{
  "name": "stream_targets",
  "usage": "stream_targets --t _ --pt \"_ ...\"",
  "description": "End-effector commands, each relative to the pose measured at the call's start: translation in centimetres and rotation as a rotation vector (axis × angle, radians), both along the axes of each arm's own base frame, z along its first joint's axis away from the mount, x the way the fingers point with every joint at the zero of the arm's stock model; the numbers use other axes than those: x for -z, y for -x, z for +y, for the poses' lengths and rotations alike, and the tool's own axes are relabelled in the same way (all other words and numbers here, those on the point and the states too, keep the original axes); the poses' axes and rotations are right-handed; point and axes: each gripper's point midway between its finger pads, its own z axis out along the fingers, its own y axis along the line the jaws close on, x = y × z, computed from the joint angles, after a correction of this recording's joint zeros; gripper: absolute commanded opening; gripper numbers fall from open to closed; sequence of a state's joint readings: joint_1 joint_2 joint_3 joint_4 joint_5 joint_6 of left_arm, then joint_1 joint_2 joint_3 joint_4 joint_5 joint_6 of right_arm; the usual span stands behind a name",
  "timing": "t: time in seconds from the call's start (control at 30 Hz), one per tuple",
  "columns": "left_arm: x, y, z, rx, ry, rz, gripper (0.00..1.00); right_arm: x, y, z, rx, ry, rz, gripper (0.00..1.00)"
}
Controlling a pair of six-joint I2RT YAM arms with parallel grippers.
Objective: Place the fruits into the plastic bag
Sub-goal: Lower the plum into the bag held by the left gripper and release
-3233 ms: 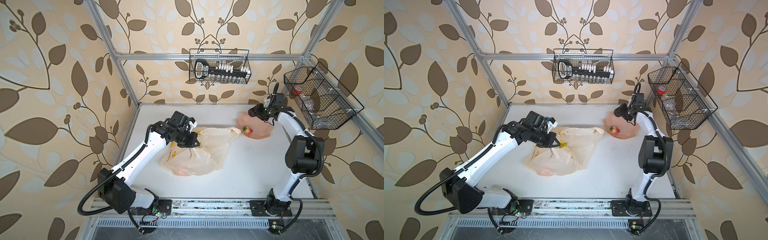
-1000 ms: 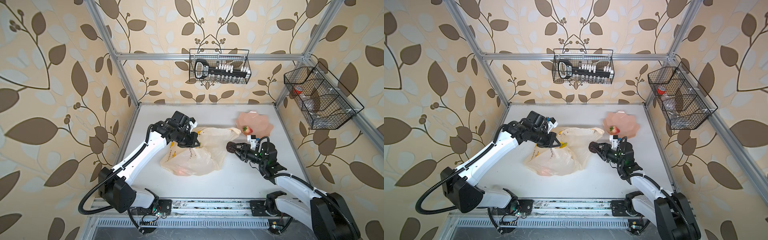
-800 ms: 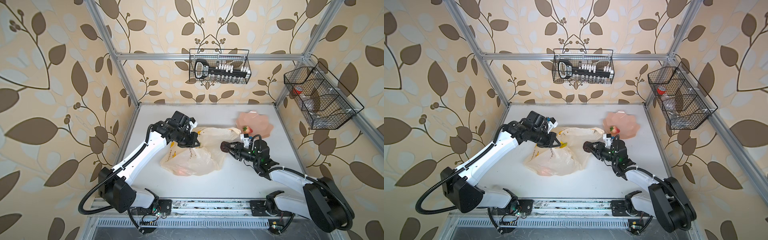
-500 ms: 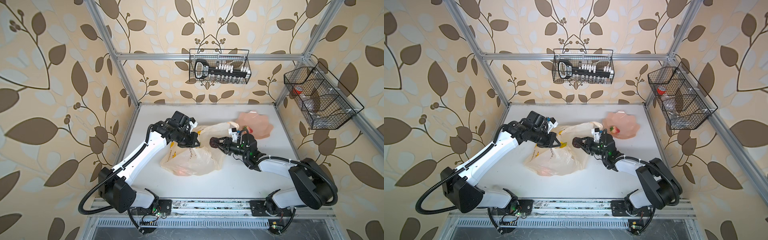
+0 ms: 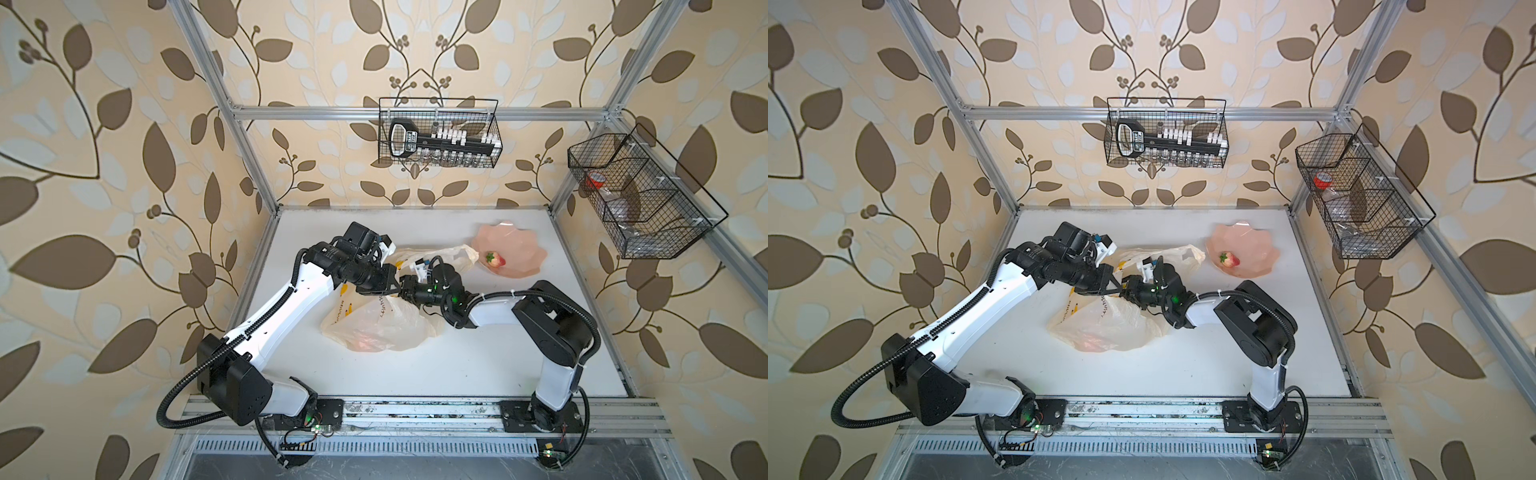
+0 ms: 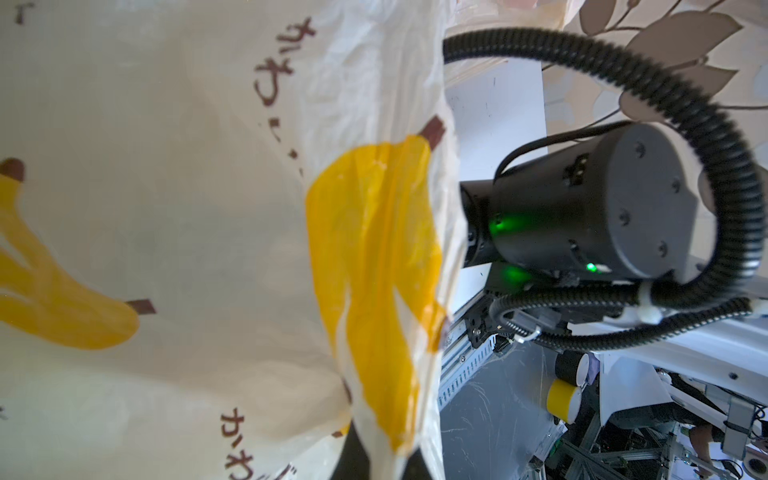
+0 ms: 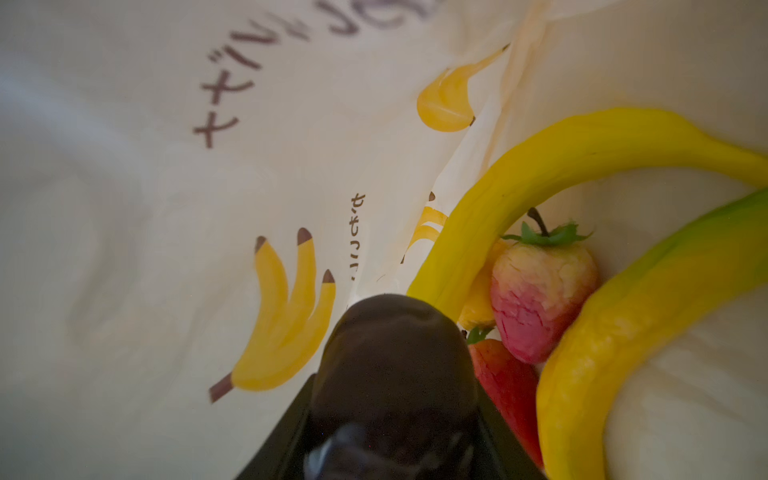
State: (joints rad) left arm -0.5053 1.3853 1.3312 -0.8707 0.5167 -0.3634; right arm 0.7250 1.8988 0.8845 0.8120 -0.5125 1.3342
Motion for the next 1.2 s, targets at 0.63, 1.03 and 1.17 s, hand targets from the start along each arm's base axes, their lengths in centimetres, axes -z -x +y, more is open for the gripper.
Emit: stream_targets --t 0.63,1.03,1.17 --pt "-1.7 0.1 -0.6 0.012 0.036 -0.042 0.00 4.8 1.0 4.3 -0.074 0.182 0.150 0.35" --pt "-1.8 0.3 -0.6 0.013 0.038 -0.043 0.00 4.7 1.4 4.0 -0.085 0.256 0.145 0.62" --pt "-1.8 0.3 -0.6 0.012 0.037 -0.044 0.00 4.5 1.5 3.9 -0.085 0.260 0.142 0.65"
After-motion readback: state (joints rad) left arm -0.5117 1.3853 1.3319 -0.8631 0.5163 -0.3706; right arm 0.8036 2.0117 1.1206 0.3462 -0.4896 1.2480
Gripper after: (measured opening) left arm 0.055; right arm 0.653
